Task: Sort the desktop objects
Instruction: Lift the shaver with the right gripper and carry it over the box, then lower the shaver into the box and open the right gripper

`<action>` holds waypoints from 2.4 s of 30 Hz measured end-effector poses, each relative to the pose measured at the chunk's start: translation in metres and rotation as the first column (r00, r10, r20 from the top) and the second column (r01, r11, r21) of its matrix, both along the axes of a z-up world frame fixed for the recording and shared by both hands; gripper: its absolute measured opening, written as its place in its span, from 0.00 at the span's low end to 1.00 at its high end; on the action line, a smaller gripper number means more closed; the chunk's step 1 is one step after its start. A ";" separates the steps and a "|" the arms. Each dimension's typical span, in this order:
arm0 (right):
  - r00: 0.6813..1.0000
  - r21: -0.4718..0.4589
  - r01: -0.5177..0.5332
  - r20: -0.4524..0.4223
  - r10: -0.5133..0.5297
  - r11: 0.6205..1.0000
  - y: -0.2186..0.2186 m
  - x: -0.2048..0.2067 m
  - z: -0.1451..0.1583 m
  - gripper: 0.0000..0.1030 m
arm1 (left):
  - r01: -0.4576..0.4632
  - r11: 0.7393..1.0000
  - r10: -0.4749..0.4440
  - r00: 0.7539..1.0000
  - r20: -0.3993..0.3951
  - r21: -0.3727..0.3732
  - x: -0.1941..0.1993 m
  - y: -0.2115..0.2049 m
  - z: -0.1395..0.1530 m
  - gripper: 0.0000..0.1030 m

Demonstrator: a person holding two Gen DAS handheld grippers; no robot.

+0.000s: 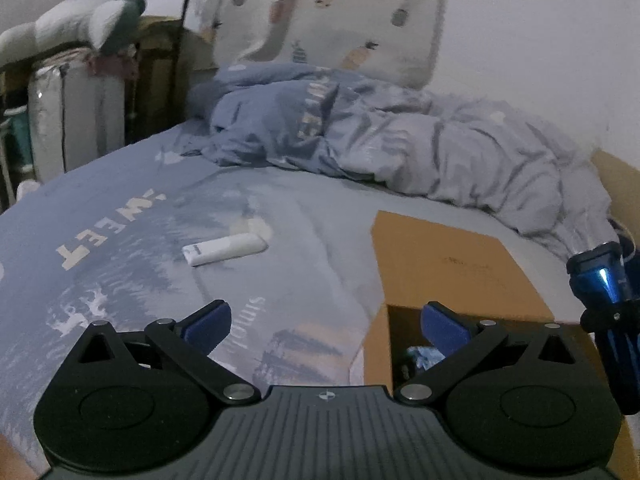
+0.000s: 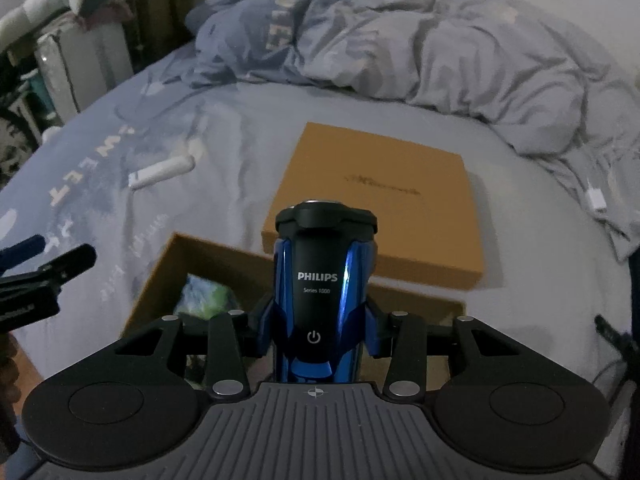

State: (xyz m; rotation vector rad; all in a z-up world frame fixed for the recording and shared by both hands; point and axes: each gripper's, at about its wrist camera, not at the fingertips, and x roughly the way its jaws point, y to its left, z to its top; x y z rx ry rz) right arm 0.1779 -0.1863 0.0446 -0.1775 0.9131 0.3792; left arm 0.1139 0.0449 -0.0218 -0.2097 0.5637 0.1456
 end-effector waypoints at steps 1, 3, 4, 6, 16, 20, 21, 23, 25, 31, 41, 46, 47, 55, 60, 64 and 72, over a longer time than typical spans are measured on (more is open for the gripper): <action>1.000 0.007 0.005 -0.004 -0.005 1.000 -0.003 -0.003 -0.003 0.45 | 0.009 1.000 -0.009 1.000 -0.002 0.009 -0.001 -0.004 -0.001 1.00; 1.000 0.013 0.011 -0.009 -0.011 1.000 -0.010 -0.010 -0.008 0.45 | 0.024 1.000 -0.023 1.000 -0.002 0.019 -0.002 -0.011 -0.002 1.00; 1.000 0.014 0.015 -0.011 -0.014 1.000 -0.013 -0.014 -0.010 0.45 | 0.032 0.999 -0.032 0.999 -0.001 0.023 -0.003 -0.014 -0.003 1.00; 1.000 0.023 0.024 -0.015 -0.024 0.999 -0.019 -0.020 -0.014 0.45 | 0.043 0.999 -0.043 0.999 0.002 0.032 -0.004 -0.020 -0.002 1.00; 0.997 0.047 0.073 -0.025 -0.072 0.996 -0.053 -0.043 -0.029 0.45 | 0.098 0.992 -0.100 0.994 0.035 0.076 -0.013 -0.047 0.004 1.00; 0.996 0.052 0.087 -0.037 -0.085 0.995 -0.062 -0.049 -0.039 0.45 | 0.114 0.988 -0.118 0.992 0.034 0.104 -0.013 -0.056 0.003 1.00; 0.995 0.054 0.090 -0.040 -0.088 0.994 -0.063 -0.051 -0.042 0.45 | 0.118 0.987 -0.122 0.992 0.034 0.109 -0.013 -0.058 0.003 1.00; 0.995 0.061 0.095 -0.048 -0.092 0.994 -0.066 -0.054 -0.048 0.45 | 0.124 0.986 -0.128 0.991 0.035 0.114 -0.013 -0.061 0.003 1.00; 0.994 0.062 0.097 -0.058 -0.093 0.993 -0.067 -0.056 -0.054 0.45 | 0.130 0.984 -0.135 0.990 0.038 0.118 -0.014 -0.064 0.004 1.00; 0.992 0.056 0.102 -0.083 -0.097 0.993 -0.066 -0.060 -0.069 0.45 | 0.157 0.978 -0.164 0.986 0.039 0.136 -0.014 -0.074 0.002 1.00; 0.990 0.046 0.098 -0.108 -0.093 0.994 -0.057 -0.062 -0.092 0.45 | 0.177 0.974 -0.182 0.983 0.021 0.142 -0.012 -0.079 -0.004 1.00; 0.987 0.029 0.102 -0.129 -0.098 0.994 -0.051 -0.059 -0.107 0.45 | 0.183 0.973 -0.187 0.982 0.014 0.143 -0.011 -0.080 -0.006 1.00; 0.986 0.026 0.102 -0.134 -0.097 0.994 -0.050 -0.059 -0.110 0.45 | 0.183 0.973 -0.187 0.982 0.012 0.143 -0.011 -0.080 -0.006 1.00; 0.982 0.001 0.090 -0.166 -0.088 0.996 -0.040 -0.054 -0.128 0.45 | 0.193 0.973 -0.193 0.981 -0.010 0.127 -0.009 -0.078 -0.013 1.00; 0.981 -0.008 0.064 -0.185 -0.065 0.998 -0.029 -0.051 -0.137 0.45 | 0.194 0.974 -0.194 0.981 -0.011 0.114 -0.008 -0.075 -0.015 1.00; 0.978 -0.024 0.045 -0.202 -0.049 0.999 -0.021 -0.049 -0.144 0.45 | 0.195 0.975 -0.195 0.981 -0.013 0.106 -0.008 -0.074 -0.016 1.00; 0.971 -0.052 0.032 -0.235 -0.043 0.998 -0.018 -0.045 -0.147 0.46 | 0.195 0.976 -0.194 0.981 -0.022 0.094 -0.007 -0.071 -0.019 1.00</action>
